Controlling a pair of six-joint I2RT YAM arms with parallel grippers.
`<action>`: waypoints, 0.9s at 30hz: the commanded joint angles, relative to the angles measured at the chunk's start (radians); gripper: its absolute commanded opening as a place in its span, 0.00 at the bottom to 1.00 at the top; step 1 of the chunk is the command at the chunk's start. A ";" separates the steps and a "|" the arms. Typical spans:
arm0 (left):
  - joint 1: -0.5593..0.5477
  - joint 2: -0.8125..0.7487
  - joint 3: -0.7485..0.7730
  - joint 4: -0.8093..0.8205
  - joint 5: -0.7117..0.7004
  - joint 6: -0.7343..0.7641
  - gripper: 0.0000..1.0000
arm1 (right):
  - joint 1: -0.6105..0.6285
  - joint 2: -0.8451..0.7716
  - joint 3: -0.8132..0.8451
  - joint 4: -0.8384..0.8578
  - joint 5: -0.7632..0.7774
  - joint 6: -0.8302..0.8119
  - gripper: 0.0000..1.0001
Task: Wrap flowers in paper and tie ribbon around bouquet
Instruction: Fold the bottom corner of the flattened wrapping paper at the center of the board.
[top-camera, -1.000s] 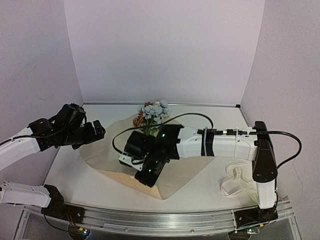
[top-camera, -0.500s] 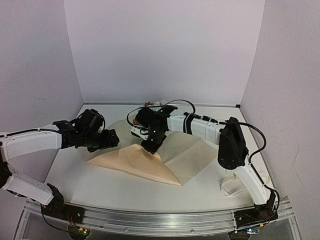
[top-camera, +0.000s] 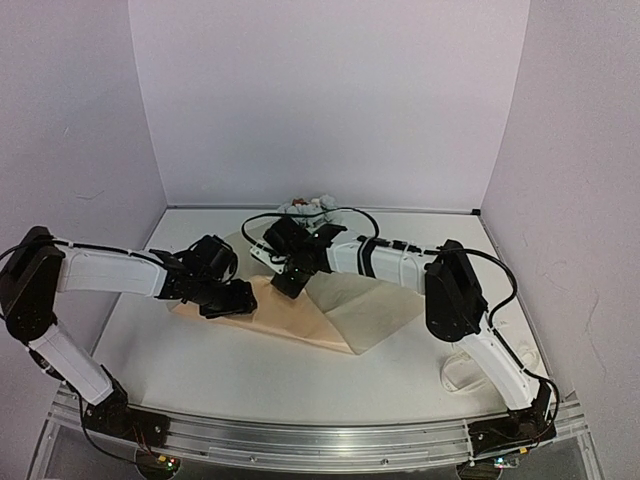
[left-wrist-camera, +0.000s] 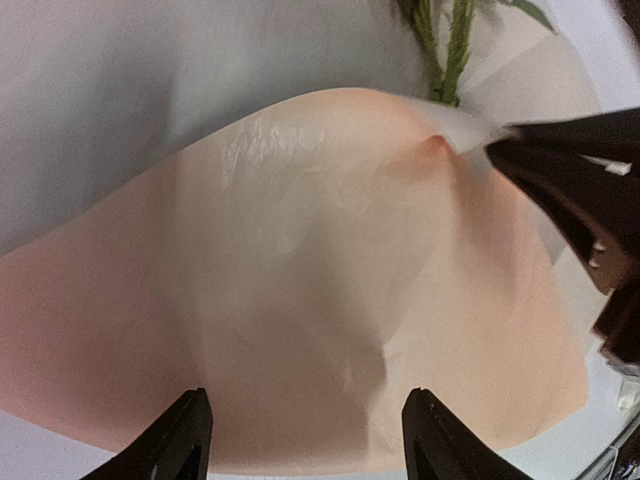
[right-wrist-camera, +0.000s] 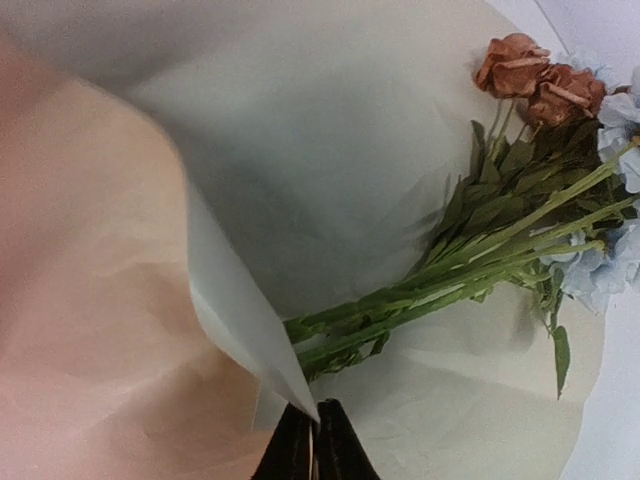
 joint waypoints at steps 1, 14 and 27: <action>0.001 0.087 0.012 0.050 -0.010 -0.026 0.62 | -0.004 0.001 0.038 0.105 0.084 -0.026 0.27; 0.016 0.217 0.091 0.038 -0.051 -0.086 0.58 | -0.069 -0.601 -0.594 -0.084 -0.262 0.519 0.98; 0.016 0.189 0.064 0.020 -0.034 -0.124 0.56 | -0.083 -0.677 -0.939 0.078 -0.523 0.845 0.81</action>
